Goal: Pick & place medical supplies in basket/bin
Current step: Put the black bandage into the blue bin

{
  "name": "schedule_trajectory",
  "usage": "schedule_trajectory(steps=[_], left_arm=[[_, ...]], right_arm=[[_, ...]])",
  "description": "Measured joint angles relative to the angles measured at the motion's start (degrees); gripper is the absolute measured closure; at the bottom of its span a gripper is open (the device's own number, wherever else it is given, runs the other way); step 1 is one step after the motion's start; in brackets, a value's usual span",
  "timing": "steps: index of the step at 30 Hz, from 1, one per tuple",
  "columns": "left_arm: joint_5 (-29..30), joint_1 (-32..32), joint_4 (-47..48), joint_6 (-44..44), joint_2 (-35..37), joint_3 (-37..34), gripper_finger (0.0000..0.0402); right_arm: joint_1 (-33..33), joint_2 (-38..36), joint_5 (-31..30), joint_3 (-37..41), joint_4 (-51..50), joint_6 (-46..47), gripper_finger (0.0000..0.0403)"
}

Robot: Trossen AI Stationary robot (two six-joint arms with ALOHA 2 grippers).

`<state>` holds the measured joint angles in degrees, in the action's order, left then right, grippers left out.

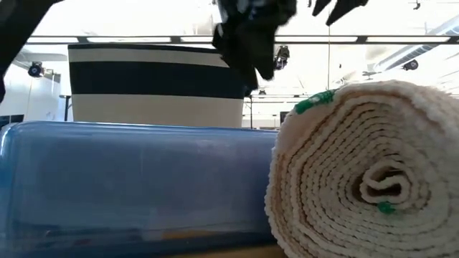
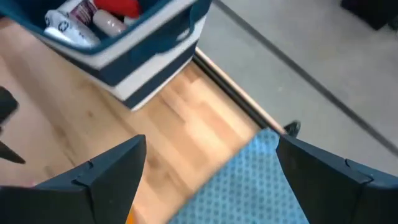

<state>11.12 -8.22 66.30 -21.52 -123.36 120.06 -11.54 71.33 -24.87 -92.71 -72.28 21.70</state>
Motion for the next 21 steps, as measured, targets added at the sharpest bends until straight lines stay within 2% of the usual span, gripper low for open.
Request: schedule_trajectory(steps=[3,8,21], left_arm=[[-1.2,0.6,-3.0,0.0,-3.0,0.8,0.0148],[-7.9,1.5,-6.4,-3.0,-6.3,-0.7,0.0148],[-7.1,1.7,-23.2,-3.4,-6.4,-11.9,0.0148]], right_arm=[[0.1,-2.7,0.0,4.0,0.1,1.5,0.0052],[0.6,-4.2,0.0,7.8,0.5,2.4,0.0055],[0.9,-4.2,0.0,9.6,1.1,1.4,0.0058]])
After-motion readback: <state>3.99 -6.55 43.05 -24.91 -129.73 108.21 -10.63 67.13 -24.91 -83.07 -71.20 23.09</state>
